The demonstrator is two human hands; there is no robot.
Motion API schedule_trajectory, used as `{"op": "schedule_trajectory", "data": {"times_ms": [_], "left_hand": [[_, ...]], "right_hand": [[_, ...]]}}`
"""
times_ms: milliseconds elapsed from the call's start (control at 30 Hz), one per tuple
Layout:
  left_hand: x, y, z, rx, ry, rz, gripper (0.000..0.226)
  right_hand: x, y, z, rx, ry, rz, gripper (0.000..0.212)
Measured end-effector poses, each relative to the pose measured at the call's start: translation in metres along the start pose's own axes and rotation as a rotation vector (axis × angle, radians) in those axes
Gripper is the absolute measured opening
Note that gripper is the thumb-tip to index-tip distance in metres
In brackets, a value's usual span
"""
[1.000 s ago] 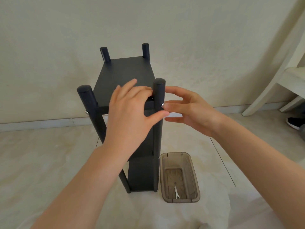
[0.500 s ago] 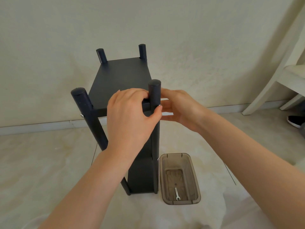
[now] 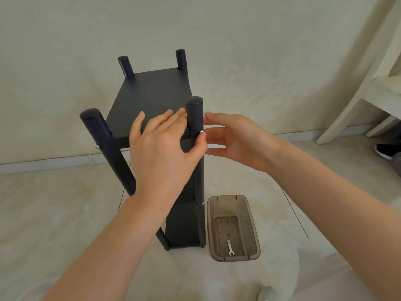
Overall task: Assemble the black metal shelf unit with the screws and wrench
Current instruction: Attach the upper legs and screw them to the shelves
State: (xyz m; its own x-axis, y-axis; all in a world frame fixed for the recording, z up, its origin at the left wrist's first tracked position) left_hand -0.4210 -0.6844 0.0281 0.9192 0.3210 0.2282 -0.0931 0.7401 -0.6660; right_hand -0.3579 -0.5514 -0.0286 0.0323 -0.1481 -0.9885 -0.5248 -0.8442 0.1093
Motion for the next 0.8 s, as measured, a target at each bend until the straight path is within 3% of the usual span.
{"op": "schedule_trajectory", "data": {"times_ms": [100, 300, 400, 500, 567, 733, 800], "left_hand": [[-0.002, 0.001, 0.000, -0.003, -0.003, -0.004, 0.037], [-0.001, 0.001, 0.001, -0.013, 0.024, -0.019, 0.040], [0.000, 0.004, 0.000, -0.010, 0.064, -0.021, 0.038], [0.001, 0.003, -0.001, 0.035, 0.088, -0.003, 0.035], [0.001, 0.004, -0.002, 0.054, 0.098, 0.013, 0.033], [0.002, 0.002, -0.003, 0.073, 0.124, 0.020, 0.034], [0.002, 0.003, 0.001, 0.054, 0.126, 0.010, 0.035]], "right_hand": [[0.020, -0.015, 0.001, 0.054, 0.053, -0.065, 0.026], [0.097, -0.055, 0.021, 0.114, 0.344, -0.315, 0.026], [0.154, -0.077, 0.025, 0.116, 0.497, -0.504, 0.016], [0.224, -0.086, 0.020, 0.075, 0.647, -0.539, 0.009], [0.271, -0.082, 0.013, 0.053, 0.723, -0.514, 0.019], [0.365, -0.076, 0.000, 0.047, 0.763, -0.684, 0.010], [0.394, -0.073, -0.004, -0.029, 0.791, -0.793, 0.014]]}}
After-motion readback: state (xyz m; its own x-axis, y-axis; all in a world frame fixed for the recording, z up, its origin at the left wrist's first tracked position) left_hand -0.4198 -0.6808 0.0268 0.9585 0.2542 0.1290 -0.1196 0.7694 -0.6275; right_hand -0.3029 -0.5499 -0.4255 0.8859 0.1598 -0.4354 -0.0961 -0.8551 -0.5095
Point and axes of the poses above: each hand's wrist, its own z-axis towards the middle knuckle, its own y-axis out of the palm, x = y × z, the point moved 8 cm from there along z, towards the middle knuckle, and after that the axes turned 1 degree about x, right-handed, at the moved point
